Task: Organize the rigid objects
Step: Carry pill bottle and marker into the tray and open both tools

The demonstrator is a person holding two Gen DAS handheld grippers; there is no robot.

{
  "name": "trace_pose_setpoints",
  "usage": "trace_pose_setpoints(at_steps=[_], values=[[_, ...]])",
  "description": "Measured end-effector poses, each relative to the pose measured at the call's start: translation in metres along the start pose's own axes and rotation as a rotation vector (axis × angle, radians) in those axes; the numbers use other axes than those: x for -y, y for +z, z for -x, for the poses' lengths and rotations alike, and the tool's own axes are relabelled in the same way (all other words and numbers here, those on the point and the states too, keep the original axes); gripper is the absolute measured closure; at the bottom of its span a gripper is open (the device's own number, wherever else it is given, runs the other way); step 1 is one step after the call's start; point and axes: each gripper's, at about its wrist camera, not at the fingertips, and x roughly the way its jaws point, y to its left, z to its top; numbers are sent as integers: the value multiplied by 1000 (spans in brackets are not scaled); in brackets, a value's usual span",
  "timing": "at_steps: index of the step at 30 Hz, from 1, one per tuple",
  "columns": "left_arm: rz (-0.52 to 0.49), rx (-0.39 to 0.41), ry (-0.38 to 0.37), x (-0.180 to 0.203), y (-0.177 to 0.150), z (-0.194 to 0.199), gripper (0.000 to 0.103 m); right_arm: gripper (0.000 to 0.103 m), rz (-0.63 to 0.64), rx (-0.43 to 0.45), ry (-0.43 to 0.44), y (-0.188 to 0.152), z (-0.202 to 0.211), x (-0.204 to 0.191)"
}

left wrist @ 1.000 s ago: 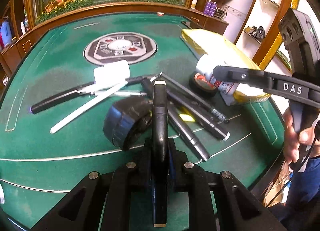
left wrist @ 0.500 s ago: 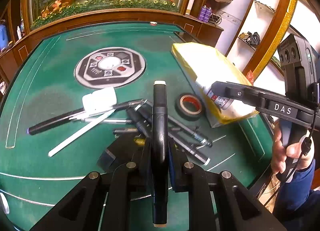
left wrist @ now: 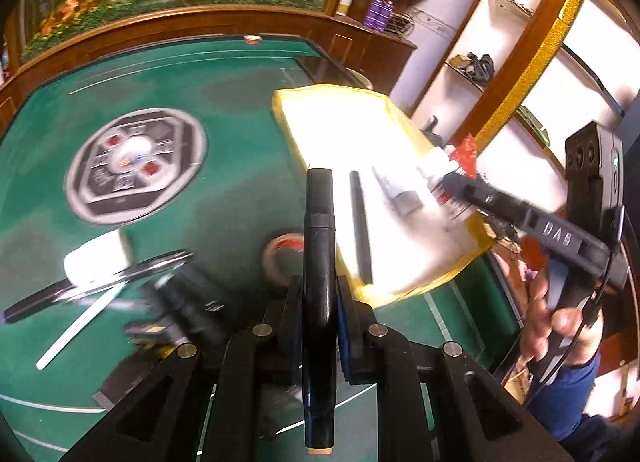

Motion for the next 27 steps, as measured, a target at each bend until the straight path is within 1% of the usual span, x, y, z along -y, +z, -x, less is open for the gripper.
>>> trace_pose_setpoints(at_steps=[4,8,12,15,18,20,22,24,27], values=[[-21,-30,-9,25,16,-22,89,68,-24,-15,-16,-2,-5,15],[-29,-70,-9,41,30,-48,89,68,-38,-55,8,-7,-17,18],[-35,-102,3,51,35,-69,89,68,-38,-103,9,-13,-33,19],[-24,-127,18,53,36,-84,89,68,-44,-126,-11,-17,-42,21],[-25,-135,36,57,36,-91,89,68,-44,-121,-56,-18,-42,25],[-23,-144,36,56,34,-96,89,68,-42,-124,-63,-18,-43,27],[-25,-129,42,56,35,-96,89,68,-39,-127,-67,-20,-44,27],[-24,-131,42,55,34,-97,89,68,-30,-129,-75,-21,-43,26],[-20,-129,27,53,32,-93,87,68,-20,-122,-76,-22,-39,24]])
